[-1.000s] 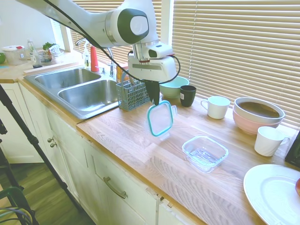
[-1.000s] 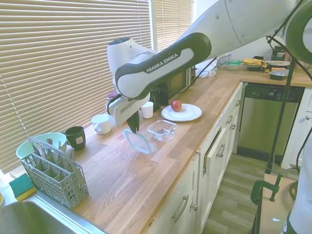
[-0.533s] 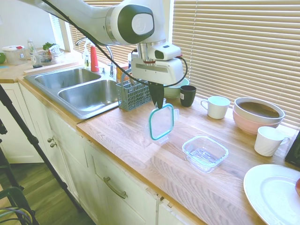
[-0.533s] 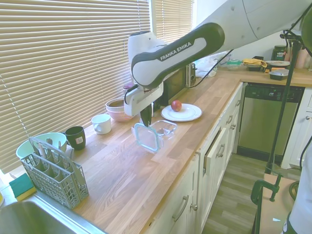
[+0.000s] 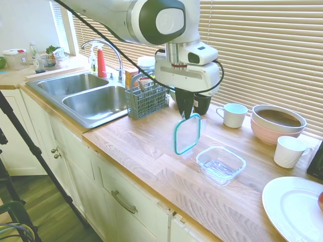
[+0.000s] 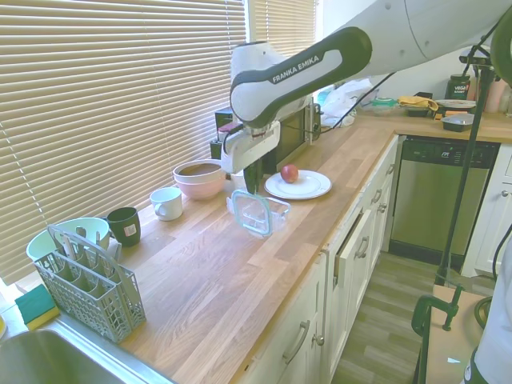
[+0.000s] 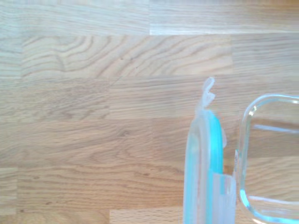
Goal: Cover the lid of the food container
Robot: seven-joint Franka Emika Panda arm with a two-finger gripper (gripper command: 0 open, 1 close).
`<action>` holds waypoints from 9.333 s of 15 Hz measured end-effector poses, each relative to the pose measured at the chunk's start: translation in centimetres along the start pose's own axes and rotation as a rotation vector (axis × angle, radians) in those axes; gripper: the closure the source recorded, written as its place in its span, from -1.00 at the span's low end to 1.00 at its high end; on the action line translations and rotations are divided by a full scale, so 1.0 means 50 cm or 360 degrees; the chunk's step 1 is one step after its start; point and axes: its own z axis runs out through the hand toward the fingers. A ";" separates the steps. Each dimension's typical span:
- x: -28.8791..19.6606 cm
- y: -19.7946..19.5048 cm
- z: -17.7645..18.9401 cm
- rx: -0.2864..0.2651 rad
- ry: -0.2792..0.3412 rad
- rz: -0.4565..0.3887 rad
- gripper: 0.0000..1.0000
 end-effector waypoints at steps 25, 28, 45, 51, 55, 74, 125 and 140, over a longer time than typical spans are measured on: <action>0.140 0.093 0.000 0.0085 -0.0058 0.0078 1.00; 0.161 0.134 0.014 0.0109 -0.0086 0.0094 1.00; 0.261 0.236 0.129 0.0267 -0.0212 0.0226 1.00; 0.299 0.256 0.234 0.0290 -0.0288 0.0308 1.00; 0.303 0.257 0.252 0.0299 -0.0306 0.0329 1.00; 0.302 0.273 0.261 0.0330 -0.0319 0.0292 1.00; 0.225 0.384 0.284 0.0539 -0.0486 0.0554 -1.00; 0.102 0.402 0.075 0.0532 -0.0054 0.0289 -1.00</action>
